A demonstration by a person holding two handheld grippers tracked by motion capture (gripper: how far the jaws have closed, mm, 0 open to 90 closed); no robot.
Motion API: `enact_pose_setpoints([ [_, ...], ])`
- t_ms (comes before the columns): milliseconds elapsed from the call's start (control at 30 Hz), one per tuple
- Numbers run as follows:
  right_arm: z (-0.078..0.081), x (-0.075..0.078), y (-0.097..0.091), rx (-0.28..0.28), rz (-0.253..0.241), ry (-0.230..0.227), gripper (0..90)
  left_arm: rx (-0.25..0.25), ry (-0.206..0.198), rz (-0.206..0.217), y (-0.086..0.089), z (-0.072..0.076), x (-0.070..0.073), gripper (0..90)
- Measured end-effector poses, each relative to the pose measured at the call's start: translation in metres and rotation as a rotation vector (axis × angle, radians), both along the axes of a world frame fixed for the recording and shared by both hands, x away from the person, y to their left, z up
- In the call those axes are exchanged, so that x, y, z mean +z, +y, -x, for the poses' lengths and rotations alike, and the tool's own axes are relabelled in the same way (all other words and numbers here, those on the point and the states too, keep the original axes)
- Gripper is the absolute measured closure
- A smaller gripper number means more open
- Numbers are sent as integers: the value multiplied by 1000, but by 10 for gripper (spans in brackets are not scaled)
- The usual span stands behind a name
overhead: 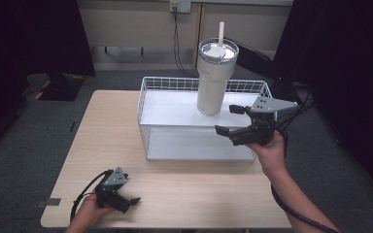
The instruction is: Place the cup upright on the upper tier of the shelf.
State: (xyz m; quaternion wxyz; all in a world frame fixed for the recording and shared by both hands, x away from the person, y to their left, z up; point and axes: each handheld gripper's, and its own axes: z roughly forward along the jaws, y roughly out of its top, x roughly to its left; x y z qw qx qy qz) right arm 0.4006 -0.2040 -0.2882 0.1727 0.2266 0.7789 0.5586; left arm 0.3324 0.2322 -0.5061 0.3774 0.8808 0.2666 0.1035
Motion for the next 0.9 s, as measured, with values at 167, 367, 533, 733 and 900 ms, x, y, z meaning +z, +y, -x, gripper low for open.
enact_pose_setpoints([
  [167,8,-8,-3,11,-4,8,110,0,-2,-1,0,0,0,0],
  [367,16,-19,-4,33,24,20,111,0,0,0,0,0,0,0],
  [533,22,-29,-6,48,48,22,111,0,-2,-1,0,0,0,0],
  [733,27,-41,-8,60,52,38,112,0,0,0,0,0,0,0],
  [900,29,-50,-8,62,74,37,113,0,-2,-1,0,0,0,0],
])
